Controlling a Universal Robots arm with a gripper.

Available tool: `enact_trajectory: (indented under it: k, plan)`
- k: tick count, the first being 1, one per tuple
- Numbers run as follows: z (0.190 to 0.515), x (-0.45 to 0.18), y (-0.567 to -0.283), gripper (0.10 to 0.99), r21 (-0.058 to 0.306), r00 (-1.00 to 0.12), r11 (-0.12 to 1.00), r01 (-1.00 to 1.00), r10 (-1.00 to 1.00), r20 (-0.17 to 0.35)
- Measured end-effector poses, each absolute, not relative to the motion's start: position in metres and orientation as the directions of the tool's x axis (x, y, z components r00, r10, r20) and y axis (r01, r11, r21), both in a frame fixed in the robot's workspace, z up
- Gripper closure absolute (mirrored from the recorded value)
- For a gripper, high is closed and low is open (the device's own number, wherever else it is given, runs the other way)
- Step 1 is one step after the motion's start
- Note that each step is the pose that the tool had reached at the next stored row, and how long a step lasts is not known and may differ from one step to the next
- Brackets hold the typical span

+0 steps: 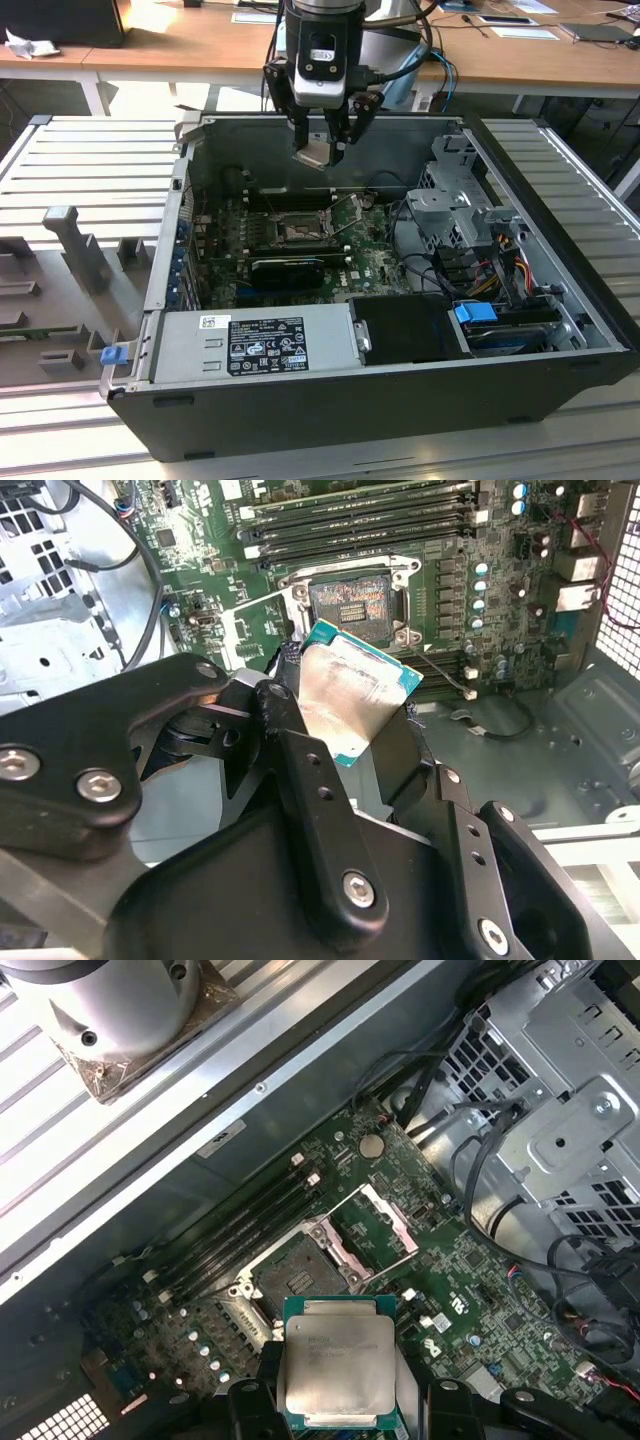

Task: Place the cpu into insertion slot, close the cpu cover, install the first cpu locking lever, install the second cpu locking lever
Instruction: 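Place the cpu into insertion slot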

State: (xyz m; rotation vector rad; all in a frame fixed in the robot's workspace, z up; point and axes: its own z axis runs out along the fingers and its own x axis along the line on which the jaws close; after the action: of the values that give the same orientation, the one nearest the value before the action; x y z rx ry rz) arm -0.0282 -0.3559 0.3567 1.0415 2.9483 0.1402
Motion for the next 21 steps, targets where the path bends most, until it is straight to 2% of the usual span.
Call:
enact_trajectory:
  k: [7, 13, 21]
  plan:
    - [0.3560, -0.0281, -0.3562, 0.561, 0.088, -0.756, 0.752, 0.654, 0.655, 0.019]
    - [0.3543, -0.0282, -0.3561, 0.561, 0.087, -0.662, 0.659, 0.747, 0.749, 0.017]
    - [0.3498, -0.0282, -0.3563, 0.561, 0.087, -0.656, 0.653, 0.753, 0.754, 0.017]
